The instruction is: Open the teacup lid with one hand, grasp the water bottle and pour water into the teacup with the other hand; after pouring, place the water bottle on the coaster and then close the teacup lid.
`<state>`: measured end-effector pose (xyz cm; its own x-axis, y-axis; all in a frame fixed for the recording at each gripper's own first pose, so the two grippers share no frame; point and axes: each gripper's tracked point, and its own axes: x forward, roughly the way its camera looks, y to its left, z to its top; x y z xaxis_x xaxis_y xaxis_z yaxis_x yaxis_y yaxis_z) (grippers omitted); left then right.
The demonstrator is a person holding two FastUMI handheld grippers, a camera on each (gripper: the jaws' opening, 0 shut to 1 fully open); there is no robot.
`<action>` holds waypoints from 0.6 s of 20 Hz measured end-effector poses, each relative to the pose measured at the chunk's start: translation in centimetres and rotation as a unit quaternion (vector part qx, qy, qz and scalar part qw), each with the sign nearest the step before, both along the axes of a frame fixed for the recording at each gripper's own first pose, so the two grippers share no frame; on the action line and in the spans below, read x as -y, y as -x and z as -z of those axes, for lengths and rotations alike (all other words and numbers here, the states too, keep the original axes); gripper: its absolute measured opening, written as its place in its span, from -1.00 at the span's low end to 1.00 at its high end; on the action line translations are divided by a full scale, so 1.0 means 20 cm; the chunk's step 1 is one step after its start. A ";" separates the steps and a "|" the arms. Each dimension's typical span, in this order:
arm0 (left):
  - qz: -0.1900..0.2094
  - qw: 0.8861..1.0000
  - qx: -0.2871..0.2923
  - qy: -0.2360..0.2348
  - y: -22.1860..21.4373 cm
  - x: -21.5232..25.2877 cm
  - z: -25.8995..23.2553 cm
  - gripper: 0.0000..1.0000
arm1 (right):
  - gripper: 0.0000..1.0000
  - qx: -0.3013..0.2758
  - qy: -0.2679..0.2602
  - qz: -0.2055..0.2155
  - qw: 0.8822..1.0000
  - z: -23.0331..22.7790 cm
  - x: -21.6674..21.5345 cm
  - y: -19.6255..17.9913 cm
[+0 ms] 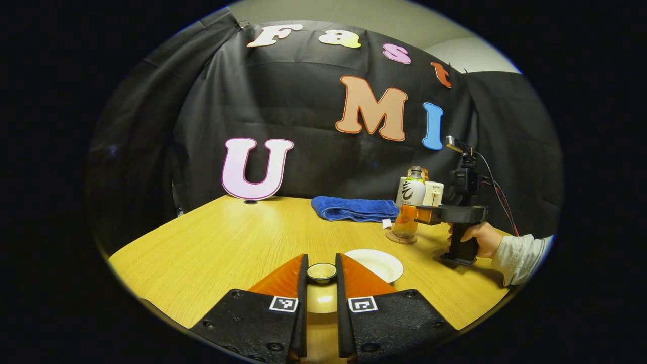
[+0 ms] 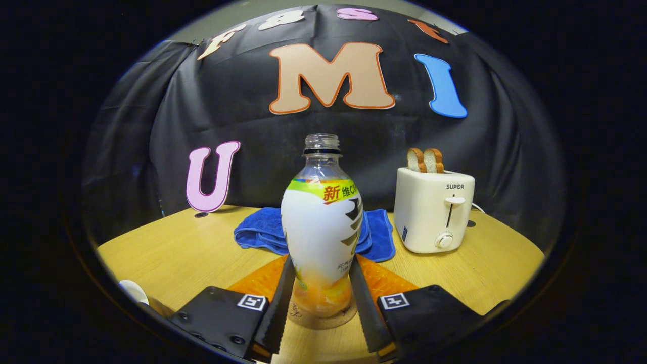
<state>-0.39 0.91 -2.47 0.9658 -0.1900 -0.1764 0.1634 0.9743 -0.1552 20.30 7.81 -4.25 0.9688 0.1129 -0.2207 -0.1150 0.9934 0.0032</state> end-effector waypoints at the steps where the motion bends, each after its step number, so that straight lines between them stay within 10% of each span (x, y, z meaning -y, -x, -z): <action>1: 0.001 1.000 -0.001 0.000 0.00 0.01 0.00 -0.57 | 0.34 0.002 0.005 -0.002 1.000 -0.01 0.00 0.00; 12: 0.003 1.000 0.000 0.002 0.00 0.02 0.00 -0.57 | 0.72 -0.003 0.037 -0.011 0.999 0.02 -0.02 0.02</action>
